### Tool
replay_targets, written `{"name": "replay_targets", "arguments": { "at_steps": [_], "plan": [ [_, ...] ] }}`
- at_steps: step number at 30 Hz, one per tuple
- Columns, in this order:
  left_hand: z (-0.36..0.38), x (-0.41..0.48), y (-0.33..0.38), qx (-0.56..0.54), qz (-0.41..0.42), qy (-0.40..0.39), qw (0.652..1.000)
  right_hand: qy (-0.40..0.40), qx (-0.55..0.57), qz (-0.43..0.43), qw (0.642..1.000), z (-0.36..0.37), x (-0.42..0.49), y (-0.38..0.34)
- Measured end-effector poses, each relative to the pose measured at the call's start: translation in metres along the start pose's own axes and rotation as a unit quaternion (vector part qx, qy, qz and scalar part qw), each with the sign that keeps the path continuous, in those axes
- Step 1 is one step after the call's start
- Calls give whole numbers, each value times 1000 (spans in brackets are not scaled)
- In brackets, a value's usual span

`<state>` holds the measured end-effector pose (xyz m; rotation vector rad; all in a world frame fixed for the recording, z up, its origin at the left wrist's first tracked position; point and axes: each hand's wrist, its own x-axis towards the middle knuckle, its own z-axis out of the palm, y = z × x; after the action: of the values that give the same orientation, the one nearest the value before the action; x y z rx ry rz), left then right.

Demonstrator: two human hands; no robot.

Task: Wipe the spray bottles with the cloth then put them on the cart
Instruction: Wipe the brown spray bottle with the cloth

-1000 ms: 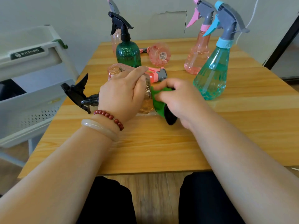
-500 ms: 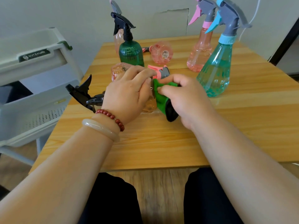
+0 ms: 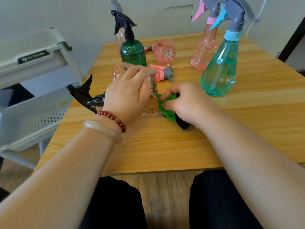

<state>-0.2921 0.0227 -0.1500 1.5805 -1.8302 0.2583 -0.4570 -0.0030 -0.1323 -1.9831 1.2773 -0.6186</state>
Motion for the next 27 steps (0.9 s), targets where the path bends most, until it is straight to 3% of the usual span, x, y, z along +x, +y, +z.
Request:
{"name": "replay_targets", "arguments": {
  "at_steps": [2, 6, 9, 12, 18, 24, 27],
  "plan": [
    [0, 1, 0, -6, -5, 2, 1000, 13, -43, -8, 999, 2, 12, -2],
    [-1, 1, -2, -2, -4, 10, 1000, 45, -12, 10, 999, 8, 28, -7],
    [1, 1, -2, 2, -9, 7, 1000, -17, -59, 18, 998, 3, 21, -5],
    [1, 0, -1, -3, -1, 13, 1000, -55, -30, 26, 998, -3, 13, -3],
    [1, -1, -1, 6, -3, 22, 1000, 43, 48, 38, 997, 9, 34, -10],
    [1, 1, -1, 2, -1, 24, 1000, -95, -32, 50, 994, -8, 16, -6],
    [1, -1, -1, 6, 5, 31, 999, -29, 35, 18, 999, -4, 15, -9]
  ]
}}
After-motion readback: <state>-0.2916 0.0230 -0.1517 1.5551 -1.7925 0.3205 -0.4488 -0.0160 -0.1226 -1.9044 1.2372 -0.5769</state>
